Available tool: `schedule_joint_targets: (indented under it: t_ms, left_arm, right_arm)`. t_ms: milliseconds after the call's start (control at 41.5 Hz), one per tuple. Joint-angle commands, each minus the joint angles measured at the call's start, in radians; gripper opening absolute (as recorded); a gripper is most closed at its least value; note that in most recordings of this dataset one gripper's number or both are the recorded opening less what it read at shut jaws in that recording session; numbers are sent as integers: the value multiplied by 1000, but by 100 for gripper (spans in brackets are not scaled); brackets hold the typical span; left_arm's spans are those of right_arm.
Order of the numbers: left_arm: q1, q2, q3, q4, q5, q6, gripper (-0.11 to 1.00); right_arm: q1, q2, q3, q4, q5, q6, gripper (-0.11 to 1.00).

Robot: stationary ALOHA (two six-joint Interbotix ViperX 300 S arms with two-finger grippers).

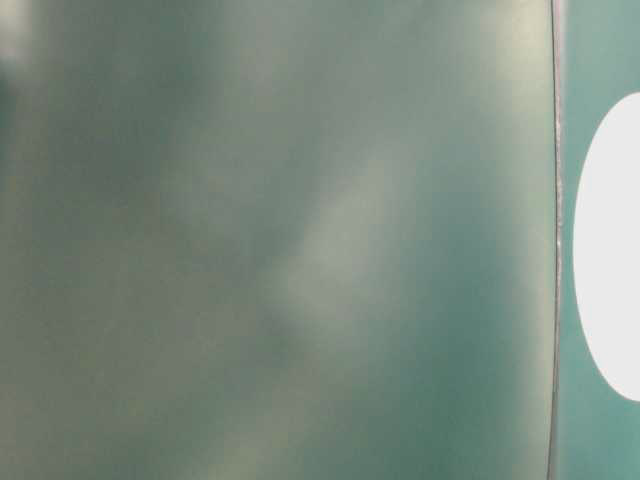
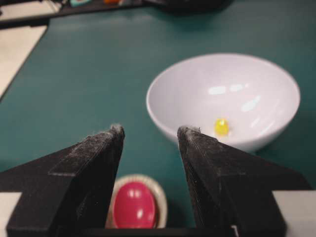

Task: Scoop the yellow hexagonal prism block from the bowl with a spoon using the right arm.
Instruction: 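Move the open right gripper toward the red spoon handle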

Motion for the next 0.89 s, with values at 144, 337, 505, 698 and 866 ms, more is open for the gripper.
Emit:
schedule_joint_targets:
  t_ms: [144,337,505,698,866]
  left_arm:
    - [2,9,-25,2,-12,2,1]
    - [2,9,-25,2,-12,2,1]
    - [2,11,-23,2,-14,2,1]
    - [2,11,-25,2,-18,2,1]
    - [2,11,-23,2,-18,0,1]
  right_arm:
    - [100,143,-11,83,-124,-2,54]
    - [181,255,-9,137,-222,14,54]
    - [219,345,-15,176,-250,46,54]
    - [227,420,-17,181,-250,81,54]
    - [227,449,-3,183,-258,83,54]
